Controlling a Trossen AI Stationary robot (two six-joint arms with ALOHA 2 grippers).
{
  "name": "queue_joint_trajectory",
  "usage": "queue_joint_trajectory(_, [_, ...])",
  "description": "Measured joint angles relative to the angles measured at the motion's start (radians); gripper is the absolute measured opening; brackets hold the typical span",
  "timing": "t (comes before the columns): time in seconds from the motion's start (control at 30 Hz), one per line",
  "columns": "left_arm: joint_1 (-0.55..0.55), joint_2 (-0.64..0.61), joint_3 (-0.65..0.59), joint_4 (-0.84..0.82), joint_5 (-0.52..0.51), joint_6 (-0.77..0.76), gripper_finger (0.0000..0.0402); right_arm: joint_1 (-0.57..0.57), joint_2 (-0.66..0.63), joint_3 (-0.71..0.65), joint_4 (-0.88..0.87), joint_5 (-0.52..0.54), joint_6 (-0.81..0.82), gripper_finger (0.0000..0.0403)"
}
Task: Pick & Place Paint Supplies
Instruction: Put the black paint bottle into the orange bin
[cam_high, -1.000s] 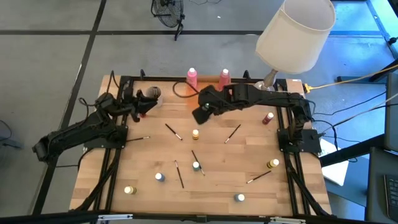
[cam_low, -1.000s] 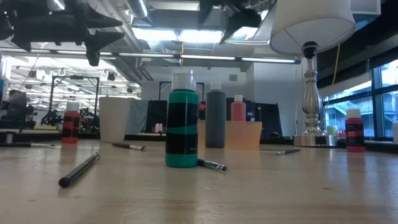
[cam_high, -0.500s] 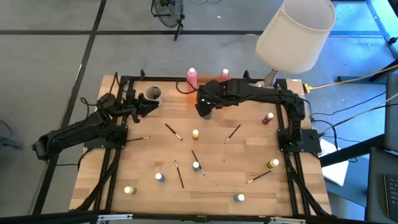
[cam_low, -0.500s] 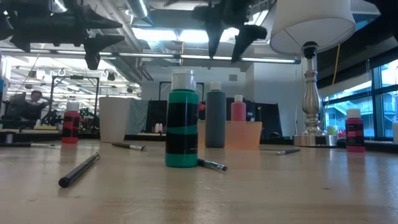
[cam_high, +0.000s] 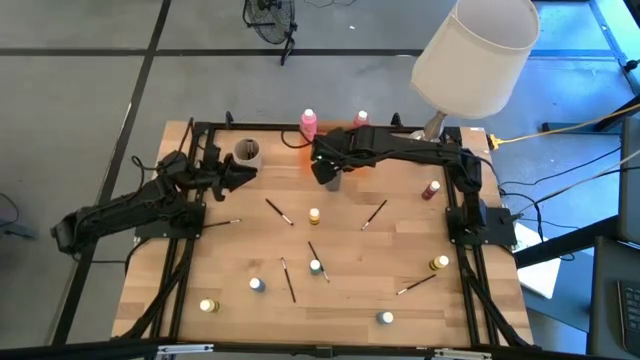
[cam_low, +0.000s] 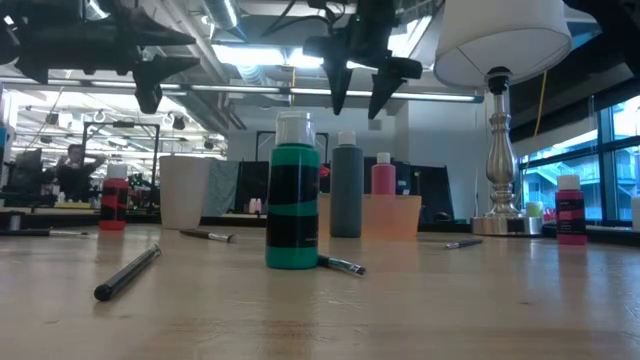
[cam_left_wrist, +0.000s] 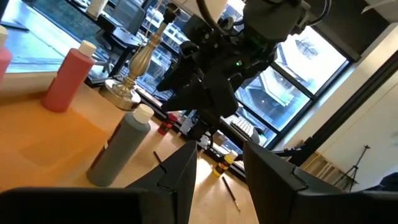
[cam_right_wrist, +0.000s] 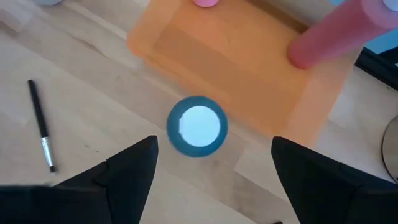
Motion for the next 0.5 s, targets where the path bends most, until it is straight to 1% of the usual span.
queue_joint_trajectory(0.5, [-0.086,0.0,0.0,-0.003,-0.008,-0.001,0.0127,0.002,0.0,0.0,0.02,0.0,-0.016,0.0319])
